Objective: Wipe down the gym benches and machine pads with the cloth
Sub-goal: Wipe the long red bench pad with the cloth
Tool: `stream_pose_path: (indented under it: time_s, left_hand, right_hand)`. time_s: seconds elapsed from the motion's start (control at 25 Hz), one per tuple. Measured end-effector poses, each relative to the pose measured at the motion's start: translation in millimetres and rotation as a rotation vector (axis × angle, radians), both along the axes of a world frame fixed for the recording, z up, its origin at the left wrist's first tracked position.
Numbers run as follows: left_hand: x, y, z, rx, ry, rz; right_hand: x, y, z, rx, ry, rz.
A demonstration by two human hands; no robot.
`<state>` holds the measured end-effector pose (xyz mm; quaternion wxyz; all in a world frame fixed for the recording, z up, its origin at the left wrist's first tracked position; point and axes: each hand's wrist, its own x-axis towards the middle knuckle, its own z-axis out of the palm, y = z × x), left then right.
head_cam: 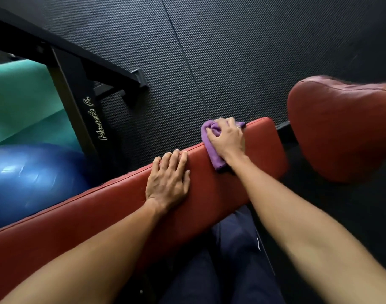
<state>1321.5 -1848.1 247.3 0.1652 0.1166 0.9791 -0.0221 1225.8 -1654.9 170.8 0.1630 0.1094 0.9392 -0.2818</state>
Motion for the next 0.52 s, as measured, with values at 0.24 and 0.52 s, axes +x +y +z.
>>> stream_pose_path:
  time_s: [0.24,0.52]
  left_hand:
    - [0.0,1.9,2.5,0.0,-0.031,0.019]
    - [-8.1,9.3,7.0,-0.049,-0.059,0.001]
  right_hand:
    - [72.3,-38.0,26.6,-0.084,0.17,-0.129]
    - [67.7,20.3,-13.4,-0.024,0.047,-0.524]
